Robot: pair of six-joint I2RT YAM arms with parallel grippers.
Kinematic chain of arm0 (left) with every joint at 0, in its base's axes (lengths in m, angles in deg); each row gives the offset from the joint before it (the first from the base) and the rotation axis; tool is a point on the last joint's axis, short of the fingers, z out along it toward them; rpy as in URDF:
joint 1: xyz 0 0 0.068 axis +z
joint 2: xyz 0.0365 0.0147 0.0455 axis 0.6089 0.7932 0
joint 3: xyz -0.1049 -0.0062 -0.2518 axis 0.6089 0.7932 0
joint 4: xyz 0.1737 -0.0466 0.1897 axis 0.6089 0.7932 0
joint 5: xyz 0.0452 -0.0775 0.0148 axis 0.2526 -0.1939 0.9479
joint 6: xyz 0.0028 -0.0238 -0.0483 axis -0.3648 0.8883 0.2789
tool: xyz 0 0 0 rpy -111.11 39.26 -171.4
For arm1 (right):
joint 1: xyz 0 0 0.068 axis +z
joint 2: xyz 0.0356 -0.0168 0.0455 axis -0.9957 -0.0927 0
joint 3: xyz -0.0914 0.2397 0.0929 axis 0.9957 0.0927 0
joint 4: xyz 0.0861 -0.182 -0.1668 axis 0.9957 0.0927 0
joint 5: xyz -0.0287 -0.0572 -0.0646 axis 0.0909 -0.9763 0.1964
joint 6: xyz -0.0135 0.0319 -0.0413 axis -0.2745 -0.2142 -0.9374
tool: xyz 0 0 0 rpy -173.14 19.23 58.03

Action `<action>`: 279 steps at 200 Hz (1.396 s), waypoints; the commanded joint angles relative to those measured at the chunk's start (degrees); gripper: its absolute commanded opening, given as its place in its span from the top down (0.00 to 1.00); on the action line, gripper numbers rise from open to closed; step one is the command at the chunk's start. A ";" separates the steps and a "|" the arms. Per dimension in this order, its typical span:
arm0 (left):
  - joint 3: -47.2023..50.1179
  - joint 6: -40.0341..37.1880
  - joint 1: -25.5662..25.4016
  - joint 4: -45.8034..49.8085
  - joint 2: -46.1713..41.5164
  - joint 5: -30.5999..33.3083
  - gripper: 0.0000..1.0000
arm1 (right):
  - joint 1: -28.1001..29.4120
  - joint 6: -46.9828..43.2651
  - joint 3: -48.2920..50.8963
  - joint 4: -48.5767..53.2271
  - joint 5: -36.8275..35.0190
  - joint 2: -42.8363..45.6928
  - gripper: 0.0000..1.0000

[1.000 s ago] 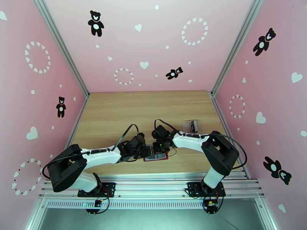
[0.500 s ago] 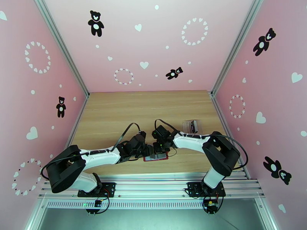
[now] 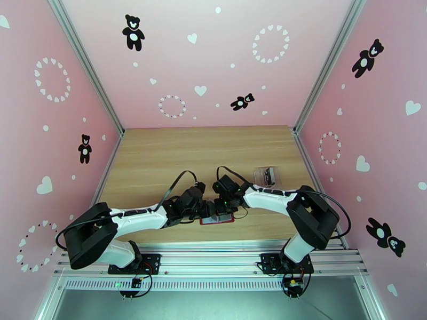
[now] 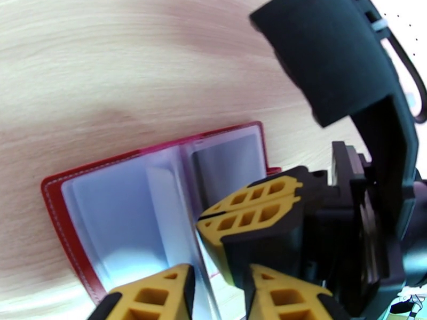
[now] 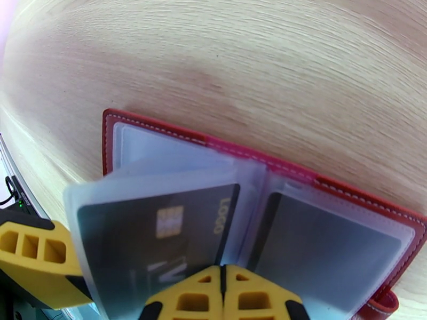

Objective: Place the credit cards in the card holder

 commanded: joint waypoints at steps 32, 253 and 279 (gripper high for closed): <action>-2.63 -0.14 -0.67 -0.58 3.30 -0.55 0.69 | -0.18 -0.08 1.39 0.79 -0.20 4.18 0.86; -13.11 -3.11 -1.61 2.41 9.71 -3.17 0.57 | -11.51 -4.08 7.34 7.48 0.09 17.61 0.60; -14.68 -3.56 -1.88 3.11 11.39 -3.24 0.56 | -12.82 -4.19 8.06 8.12 -0.32 19.17 0.57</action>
